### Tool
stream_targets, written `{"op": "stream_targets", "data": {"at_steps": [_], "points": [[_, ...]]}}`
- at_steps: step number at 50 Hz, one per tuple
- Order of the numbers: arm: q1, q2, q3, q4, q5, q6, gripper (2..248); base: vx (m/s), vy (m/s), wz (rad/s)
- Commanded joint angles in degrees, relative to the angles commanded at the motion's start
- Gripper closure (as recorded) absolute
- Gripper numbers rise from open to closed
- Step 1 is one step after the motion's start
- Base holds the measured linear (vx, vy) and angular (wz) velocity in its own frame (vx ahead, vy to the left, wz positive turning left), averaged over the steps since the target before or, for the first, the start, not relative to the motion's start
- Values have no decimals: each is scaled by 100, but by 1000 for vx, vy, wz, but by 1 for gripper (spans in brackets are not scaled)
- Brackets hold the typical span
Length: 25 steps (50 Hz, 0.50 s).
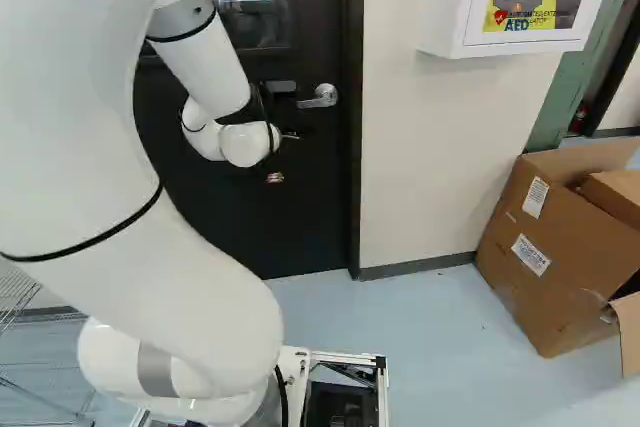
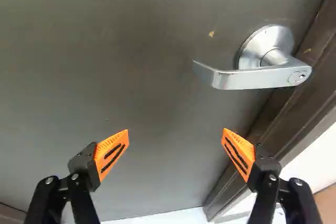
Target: Open the door and move inside
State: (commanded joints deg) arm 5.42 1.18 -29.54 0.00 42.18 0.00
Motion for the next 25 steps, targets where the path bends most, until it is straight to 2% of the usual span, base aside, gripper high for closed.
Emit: {"op": "stream_targets", "data": {"at_steps": [25], "points": [[1,334,-12,0,0,0,3,0,0,0]]}}
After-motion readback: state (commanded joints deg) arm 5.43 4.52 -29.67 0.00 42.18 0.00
